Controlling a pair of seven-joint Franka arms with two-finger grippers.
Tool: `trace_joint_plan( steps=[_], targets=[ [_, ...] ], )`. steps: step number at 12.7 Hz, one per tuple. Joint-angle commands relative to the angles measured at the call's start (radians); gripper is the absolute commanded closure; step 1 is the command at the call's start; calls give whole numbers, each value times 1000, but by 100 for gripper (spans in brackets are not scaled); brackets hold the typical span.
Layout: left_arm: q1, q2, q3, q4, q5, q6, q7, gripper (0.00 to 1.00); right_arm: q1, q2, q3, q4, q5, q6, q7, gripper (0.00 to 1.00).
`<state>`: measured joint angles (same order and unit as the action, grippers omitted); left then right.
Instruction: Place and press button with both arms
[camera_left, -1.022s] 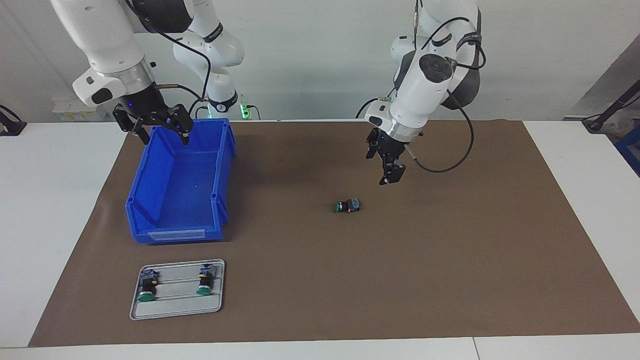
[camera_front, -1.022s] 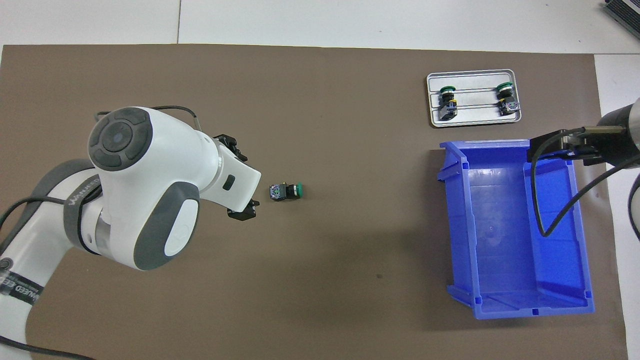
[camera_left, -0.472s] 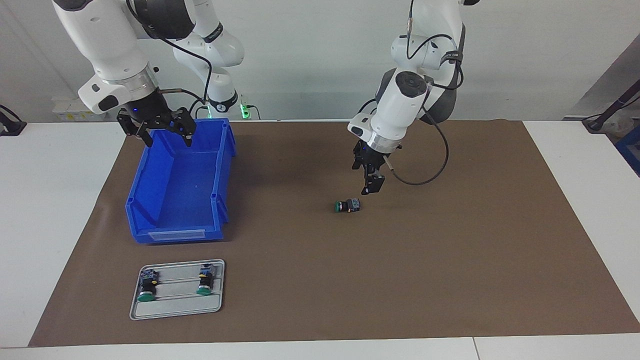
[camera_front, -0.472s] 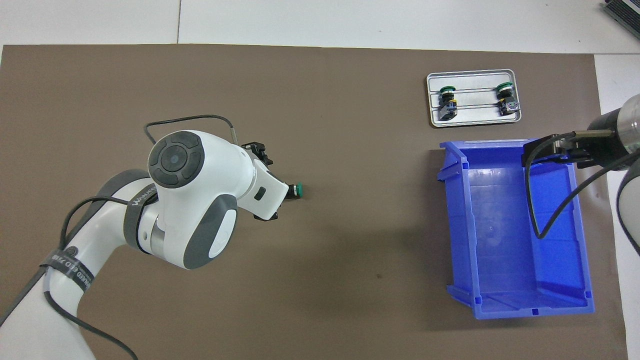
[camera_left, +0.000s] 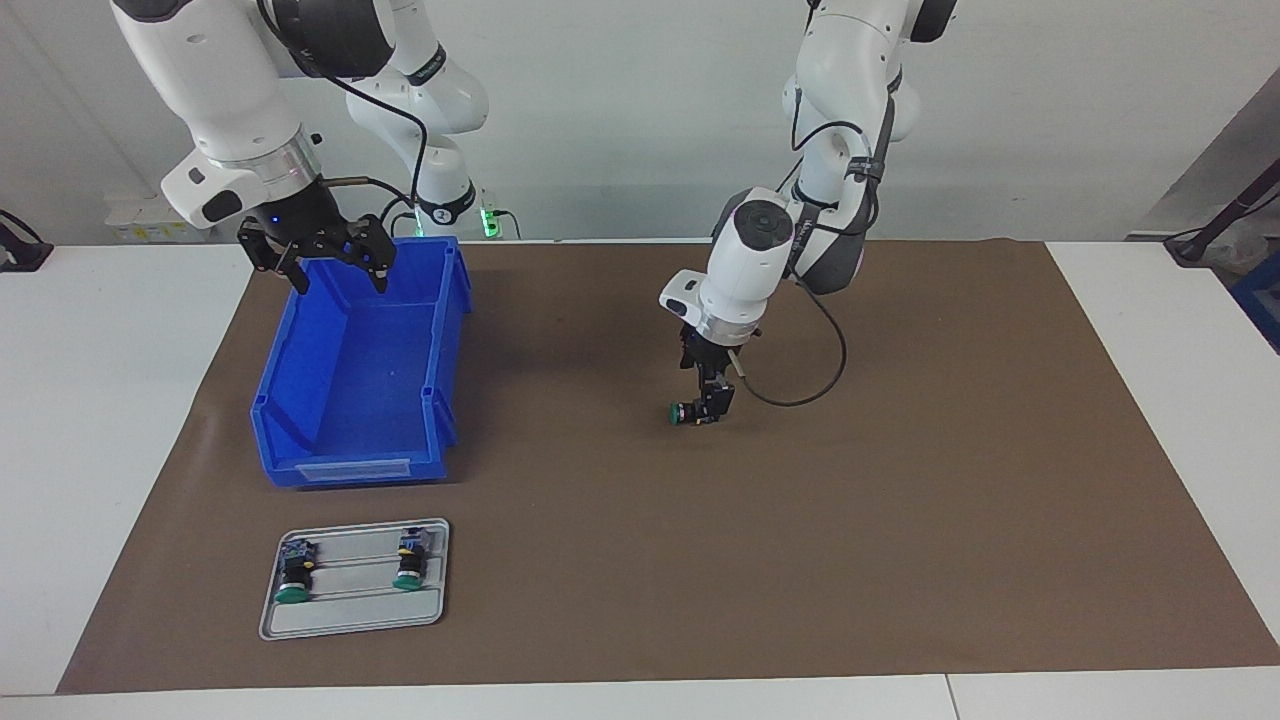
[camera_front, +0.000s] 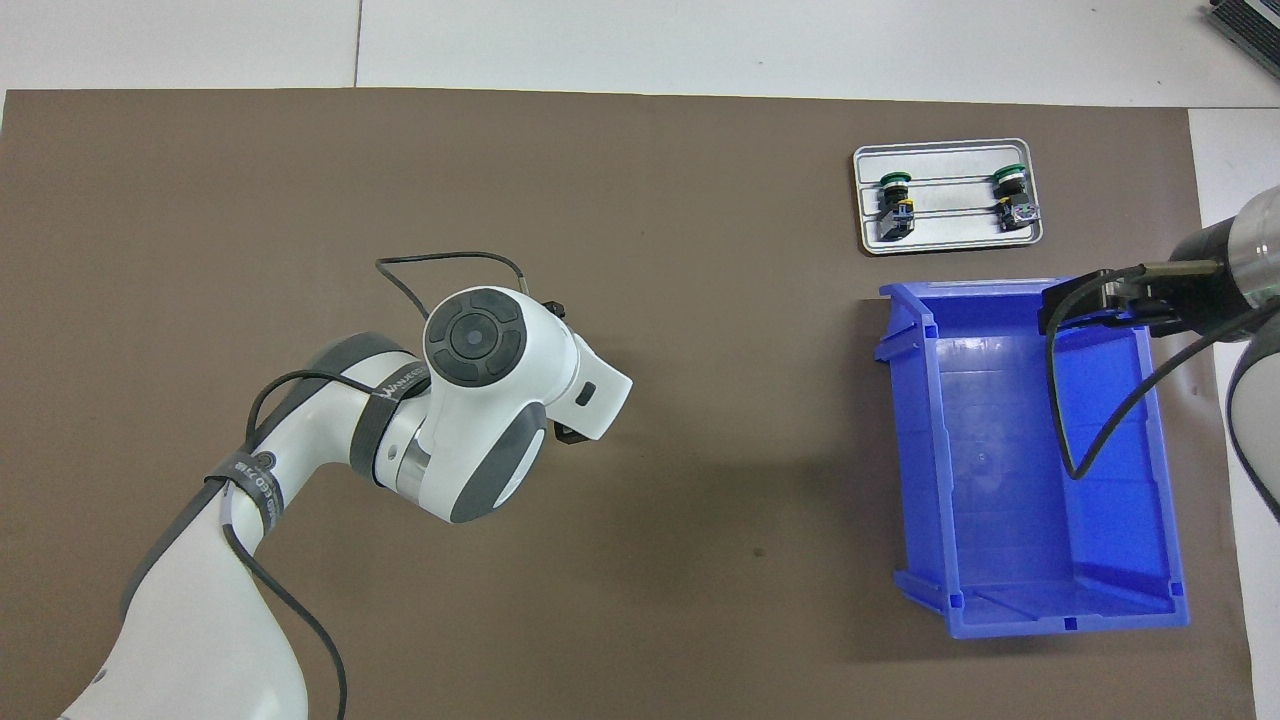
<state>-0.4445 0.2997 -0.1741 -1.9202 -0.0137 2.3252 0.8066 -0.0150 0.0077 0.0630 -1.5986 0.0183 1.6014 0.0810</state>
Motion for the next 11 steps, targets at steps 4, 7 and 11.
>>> trace_joint_plan(
  steps=[4, 7, 11],
  targets=[
    [-51, 55, 19, 26, 54, 37, -125, 0, -5, -14, 3, -14, 11, -8, -20, 0],
    [-51, 73, 19, 17, 72, 45, -129, 0, -5, -12, 3, -14, 11, -8, -20, 0],
    [-62, 94, 21, -2, 75, 97, -129, 0, -5, -12, 3, -14, 12, -9, -20, 0]
  ],
)
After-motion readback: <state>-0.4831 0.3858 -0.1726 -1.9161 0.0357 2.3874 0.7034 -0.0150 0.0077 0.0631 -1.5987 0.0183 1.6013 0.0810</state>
